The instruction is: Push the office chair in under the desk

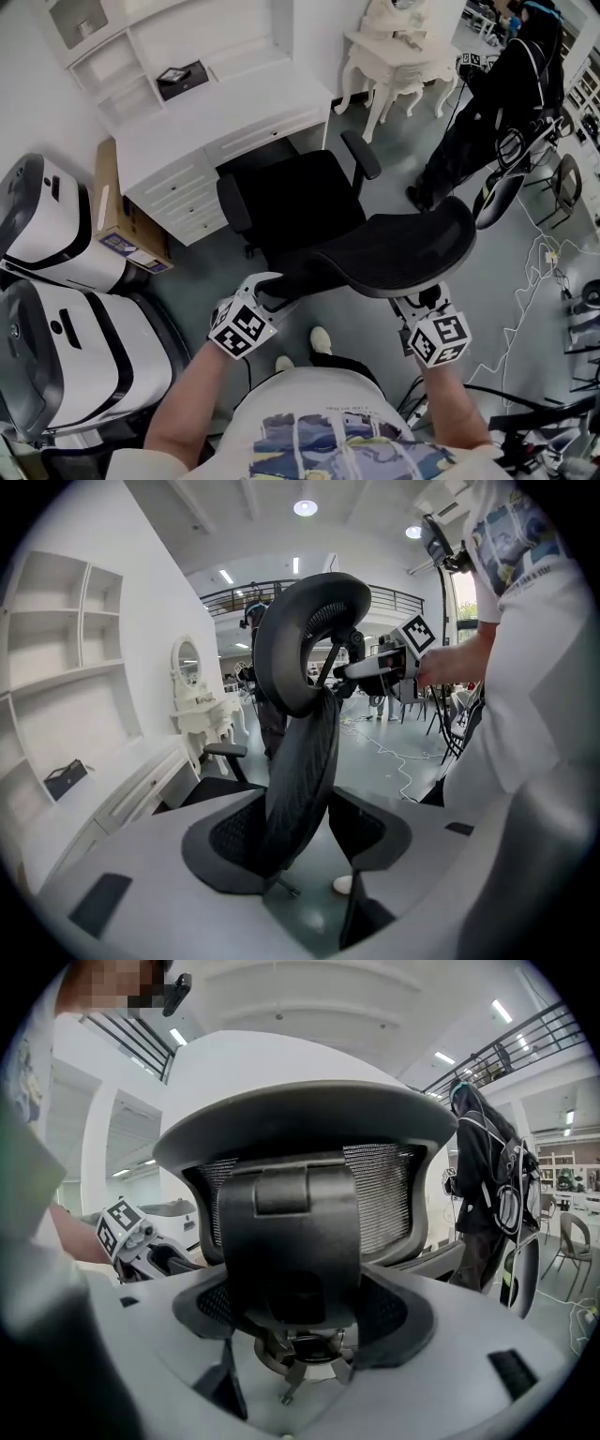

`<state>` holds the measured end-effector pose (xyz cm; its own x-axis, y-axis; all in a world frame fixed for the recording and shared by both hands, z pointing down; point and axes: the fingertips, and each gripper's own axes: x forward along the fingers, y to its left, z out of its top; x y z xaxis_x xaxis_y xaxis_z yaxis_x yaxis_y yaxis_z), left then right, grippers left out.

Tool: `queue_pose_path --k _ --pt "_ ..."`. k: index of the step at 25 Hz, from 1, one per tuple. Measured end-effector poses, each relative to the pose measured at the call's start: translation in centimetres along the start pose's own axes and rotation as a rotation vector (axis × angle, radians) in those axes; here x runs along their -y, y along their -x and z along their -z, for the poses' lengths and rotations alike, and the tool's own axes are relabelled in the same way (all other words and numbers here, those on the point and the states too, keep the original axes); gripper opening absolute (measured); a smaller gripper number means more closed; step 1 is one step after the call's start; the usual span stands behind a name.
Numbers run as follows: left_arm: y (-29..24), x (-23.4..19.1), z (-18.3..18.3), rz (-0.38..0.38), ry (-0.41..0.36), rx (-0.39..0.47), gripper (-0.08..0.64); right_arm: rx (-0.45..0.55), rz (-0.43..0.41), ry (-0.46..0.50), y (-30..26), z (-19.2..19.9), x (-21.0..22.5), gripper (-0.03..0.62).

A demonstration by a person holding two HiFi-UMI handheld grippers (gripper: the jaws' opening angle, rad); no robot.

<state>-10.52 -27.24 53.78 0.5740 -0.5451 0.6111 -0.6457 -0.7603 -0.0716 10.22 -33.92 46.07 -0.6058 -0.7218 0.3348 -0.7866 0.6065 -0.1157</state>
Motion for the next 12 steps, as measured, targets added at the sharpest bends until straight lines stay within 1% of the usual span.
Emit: queue_pose_path --k 12 --pt "-3.2 -3.1 -1.9 0.016 0.004 -0.025 0.201 -0.012 -0.075 0.031 -4.6 -1.9 4.2 0.345"
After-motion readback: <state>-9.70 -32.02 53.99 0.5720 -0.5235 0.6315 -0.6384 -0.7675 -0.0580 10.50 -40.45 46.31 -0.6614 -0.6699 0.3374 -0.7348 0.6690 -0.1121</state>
